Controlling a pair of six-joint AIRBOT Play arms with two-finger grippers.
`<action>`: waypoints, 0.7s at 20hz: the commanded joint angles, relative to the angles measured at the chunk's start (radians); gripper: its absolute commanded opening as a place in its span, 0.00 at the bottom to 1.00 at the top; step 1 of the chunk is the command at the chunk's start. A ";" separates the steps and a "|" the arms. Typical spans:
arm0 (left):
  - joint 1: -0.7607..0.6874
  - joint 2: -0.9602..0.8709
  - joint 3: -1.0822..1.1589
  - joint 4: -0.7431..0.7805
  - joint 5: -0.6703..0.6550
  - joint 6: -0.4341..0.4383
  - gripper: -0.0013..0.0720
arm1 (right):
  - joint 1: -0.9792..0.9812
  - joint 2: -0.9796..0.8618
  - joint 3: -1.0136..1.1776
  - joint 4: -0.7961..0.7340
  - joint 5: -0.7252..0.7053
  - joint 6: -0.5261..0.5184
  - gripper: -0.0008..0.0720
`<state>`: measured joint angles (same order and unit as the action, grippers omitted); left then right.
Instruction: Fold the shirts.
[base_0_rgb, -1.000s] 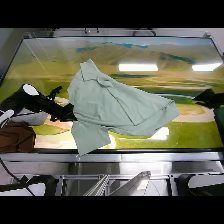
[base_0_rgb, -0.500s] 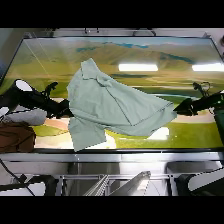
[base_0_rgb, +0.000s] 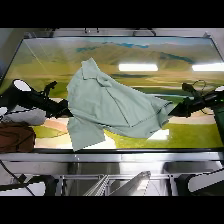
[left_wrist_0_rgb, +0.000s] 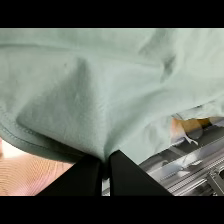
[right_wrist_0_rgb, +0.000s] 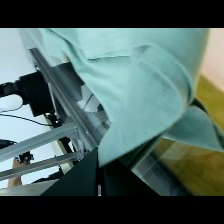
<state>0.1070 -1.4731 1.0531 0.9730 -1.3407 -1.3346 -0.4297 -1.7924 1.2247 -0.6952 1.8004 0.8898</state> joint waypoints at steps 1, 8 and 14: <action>0.040 0.028 0.001 -0.026 -0.026 0.040 0.05 | -0.039 0.110 -0.012 0.106 0.039 -0.009 0.04; 0.198 0.252 0.090 -0.212 -0.050 0.134 0.05 | -0.197 0.364 -0.012 0.347 -0.238 -0.032 0.04; 0.161 0.158 0.090 -0.153 -0.189 0.130 0.05 | -0.084 0.259 -0.022 0.148 -0.236 0.019 0.04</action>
<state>0.2848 -1.2747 1.1381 0.7971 -1.4731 -1.2064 -0.5552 -1.4940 1.2053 -0.4801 1.5902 0.8829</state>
